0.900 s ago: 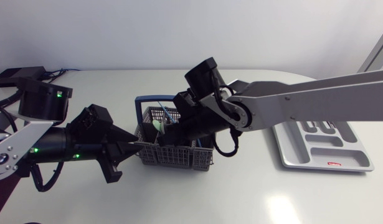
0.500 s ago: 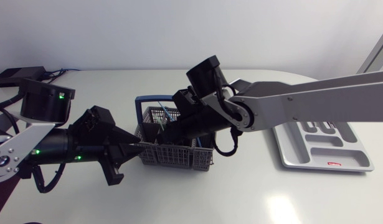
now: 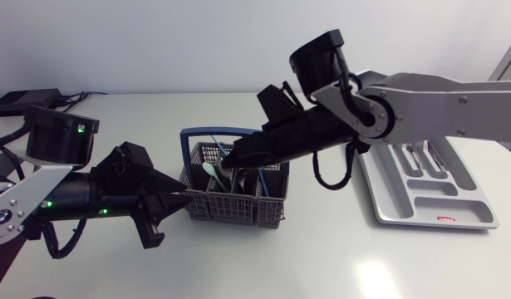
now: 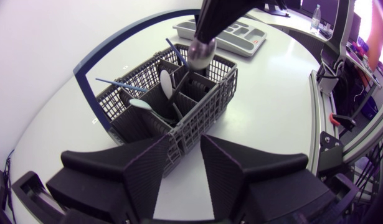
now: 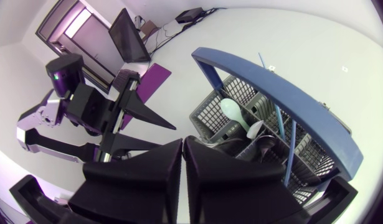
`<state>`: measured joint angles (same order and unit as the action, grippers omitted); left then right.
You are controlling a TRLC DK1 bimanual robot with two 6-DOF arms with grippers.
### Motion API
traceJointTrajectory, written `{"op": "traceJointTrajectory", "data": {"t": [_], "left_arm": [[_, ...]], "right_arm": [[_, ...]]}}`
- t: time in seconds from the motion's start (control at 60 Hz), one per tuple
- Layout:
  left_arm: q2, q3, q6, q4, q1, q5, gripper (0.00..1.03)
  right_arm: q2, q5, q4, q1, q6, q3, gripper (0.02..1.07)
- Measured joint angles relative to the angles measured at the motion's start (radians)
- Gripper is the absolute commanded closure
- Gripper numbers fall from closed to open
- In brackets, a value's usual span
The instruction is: Unload the cutlery basket into the drawer organizer.
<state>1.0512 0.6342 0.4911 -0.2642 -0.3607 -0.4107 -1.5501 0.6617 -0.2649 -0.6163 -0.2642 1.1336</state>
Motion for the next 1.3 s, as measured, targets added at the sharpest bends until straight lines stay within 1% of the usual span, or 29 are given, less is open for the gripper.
{"op": "traceJointTrajectory", "data": {"t": [0.167, 0.267, 0.35, 0.467, 0.55, 0.667, 0.733, 0.9, 0.983, 1.083, 1.117, 1.167, 1.3], "left_arm": [[0.0, -0.002, 0.0, 0.0, -0.005, 0.0, 0.63], [0.0, -0.002, 0.0, 0.0, -0.006, 0.0, 0.63], [0.0, -0.002, 0.0, 0.0, -0.007, 0.0, 0.63], [0.0, -0.002, 0.0, 0.001, -0.007, 0.0, 0.63], [0.0, -0.002, 0.0, 0.01, -0.007, 0.001, 0.63], [0.0, -0.002, 0.0, 0.022, -0.007, 0.001, 0.63], [0.001, -0.002, 0.0, 0.023, -0.01, 0.002, 0.61], [0.04, 0.0, 0.0, 0.03, -0.042, 0.027, 0.61], [0.075, 0.01, -0.001, 0.031, -0.063, 0.027, 0.61], [0.113, 0.034, -0.003, 0.035, -0.087, 0.035, 0.61], [0.124, 0.042, -0.005, 0.037, -0.096, 0.047, 0.6], [0.131, 0.051, -0.009, 0.038, -0.102, 0.05, 0.6], [0.149, 0.074, -0.012, 0.038, -0.112, 0.053, 0.6]], "right_arm": [[0.036, 0.117, -0.049, 0.059, -0.046, 0.032, 1.0], [0.065, 0.169, -0.088, 0.078, -0.055, 0.048, 1.0], [0.092, 0.202, -0.146, 0.103, -0.058, 0.064, 1.0], [0.155, 0.209, -0.246, 0.154, -0.057, 0.085, 1.0], [0.215, 0.202, -0.348, 0.203, -0.029, 0.108, 1.0], [0.288, 0.153, -0.473, 0.272, 0.037, 0.111, 1.0], [0.327, 0.119, -0.529, 0.333, 0.09, 0.099, 1.0], [0.406, 0.003, -0.601, 0.509, 0.211, -0.012, 1.0], [0.431, -0.052, -0.603, 0.594, 0.256, -0.075, 1.0], [0.476, -0.174, -0.568, 0.689, 0.302, -0.158, 1.0], [0.499, -0.228, -0.542, 0.729, 0.325, -0.195, 1.0], [0.518, -0.269, -0.514, 0.773, 0.351, -0.229, 0.99], [0.536, -0.34, -0.438, 0.906, 0.429, -0.303, 0.99]]}}
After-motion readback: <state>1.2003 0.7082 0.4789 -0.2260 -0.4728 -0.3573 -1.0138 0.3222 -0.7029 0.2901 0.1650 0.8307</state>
